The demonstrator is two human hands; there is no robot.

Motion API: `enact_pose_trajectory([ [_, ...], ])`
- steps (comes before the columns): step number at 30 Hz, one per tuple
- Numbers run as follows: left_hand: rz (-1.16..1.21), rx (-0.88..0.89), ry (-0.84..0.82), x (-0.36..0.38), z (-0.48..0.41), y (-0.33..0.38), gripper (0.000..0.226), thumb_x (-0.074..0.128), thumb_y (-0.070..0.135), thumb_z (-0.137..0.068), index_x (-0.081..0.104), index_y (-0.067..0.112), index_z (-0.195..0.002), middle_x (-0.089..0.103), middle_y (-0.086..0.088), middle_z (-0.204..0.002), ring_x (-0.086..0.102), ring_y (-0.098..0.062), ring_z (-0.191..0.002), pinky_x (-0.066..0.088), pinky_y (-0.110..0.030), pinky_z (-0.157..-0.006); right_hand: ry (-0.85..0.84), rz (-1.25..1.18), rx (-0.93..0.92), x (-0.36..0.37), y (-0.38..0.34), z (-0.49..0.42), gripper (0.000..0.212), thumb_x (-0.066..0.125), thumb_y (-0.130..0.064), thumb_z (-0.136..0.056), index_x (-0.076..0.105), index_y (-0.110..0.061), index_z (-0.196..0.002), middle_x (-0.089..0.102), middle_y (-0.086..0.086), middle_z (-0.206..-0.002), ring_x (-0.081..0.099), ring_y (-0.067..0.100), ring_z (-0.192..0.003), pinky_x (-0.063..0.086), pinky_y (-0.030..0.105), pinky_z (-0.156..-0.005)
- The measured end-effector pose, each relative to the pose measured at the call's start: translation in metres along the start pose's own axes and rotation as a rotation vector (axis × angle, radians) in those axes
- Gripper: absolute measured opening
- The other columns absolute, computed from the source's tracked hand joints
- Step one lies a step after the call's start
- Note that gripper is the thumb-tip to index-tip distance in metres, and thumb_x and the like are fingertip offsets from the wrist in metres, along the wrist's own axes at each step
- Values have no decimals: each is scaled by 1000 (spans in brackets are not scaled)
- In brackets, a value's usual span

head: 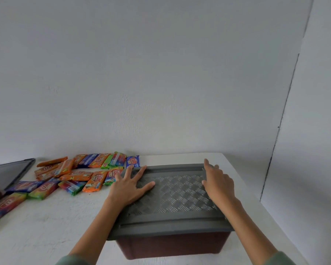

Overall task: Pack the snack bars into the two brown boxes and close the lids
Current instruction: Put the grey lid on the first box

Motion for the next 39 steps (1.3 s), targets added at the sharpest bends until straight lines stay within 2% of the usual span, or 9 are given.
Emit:
enact_pose_trajectory([
  [3, 28, 7, 12, -1, 3, 1, 125, -20, 95, -27, -11, 47, -142, -6, 1, -156, 8, -43, -140, 30, -49, -108, 3, -266, 92, -2, 24, -3, 73, 59, -41, -88, 26, -14, -147, 41, 7, -146, 46, 25, -130, 39, 36, -102],
  [6, 35, -2, 22, -1, 4, 0, 134, -25, 93, -16, -11, 48, -142, -5, 2, -156, 8, -42, -140, 32, -48, -107, -138, -722, 157, 2, 38, -5, 57, 44, -51, -91, 38, -24, -142, 39, -2, -148, 33, 20, -138, 26, 38, -113],
  [8, 44, 8, 26, -1, 5, 1, 125, -21, 94, -27, -11, 47, -142, -5, 1, -156, 9, -42, -140, 31, -49, -107, -321, -805, 128, 6, 32, -5, 54, 29, -47, -97, 15, -34, -148, 16, -6, -156, 13, 19, -145, 12, 41, -117],
  [10, 55, 10, 33, 0, 5, 1, 95, -1, 90, -58, -10, 46, -142, -5, 1, -157, 7, -42, -141, 30, -49, -108, -411, -861, 145, 5, 27, -6, 54, 26, -37, -101, 0, -37, -148, 4, -5, -157, 4, 20, -146, 6, 42, -117],
  [13, 103, 5, 40, 0, 3, 0, 72, 25, 71, -83, -4, 45, -144, -4, 3, -157, 6, -40, -141, 27, -50, -109, -413, -944, 199, 4, 32, -11, 59, 38, -22, -101, 6, -35, -149, 8, 0, -158, 7, 22, -146, 7, 41, -117],
  [19, 259, -18, 54, 4, -5, -10, 66, 32, 66, -86, 9, 45, -144, -3, -1, -157, 13, -37, -141, 27, -50, -110, -342, -998, 222, 5, 34, -12, 65, 56, -21, -92, 22, -33, -147, 20, 5, -156, 16, 26, -144, 13, 41, -116],
  [25, 236, -14, 41, 5, -4, -10, 66, 31, 63, -88, 5, 43, -145, -4, -1, -157, 10, -39, -142, 26, -51, -110, -329, -967, 255, 6, 35, -6, 55, 37, -36, -99, 13, -32, -149, 14, -3, -157, 11, 22, -146, 12, 41, -116],
  [31, 405, -106, 59, 1, 0, -15, 56, 35, 46, -96, 11, 38, -146, -2, -9, -156, 17, -33, -141, 26, -46, -111, -311, -988, 265, 5, 34, -9, 57, 46, -20, -98, 20, -34, -147, 16, 2, -157, 16, 26, -144, 15, 43, -115],
  [39, 521, -138, -59, -6, 14, -26, 62, 37, 31, -98, 1, 26, -148, 31, -14, -149, 37, -31, -132, 32, -39, -107, -281, -1022, 281, 3, 33, -6, 57, 49, -14, -96, 26, -27, -147, 22, 5, -155, 19, 26, -143, 16, 41, -115],
])
Point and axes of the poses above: each hand's wrist, its own z-axis away from the middle knuckle, its own x-axis out of the palm, y = z × x, the point moved 2 cm from there along -z, towards the middle knuckle
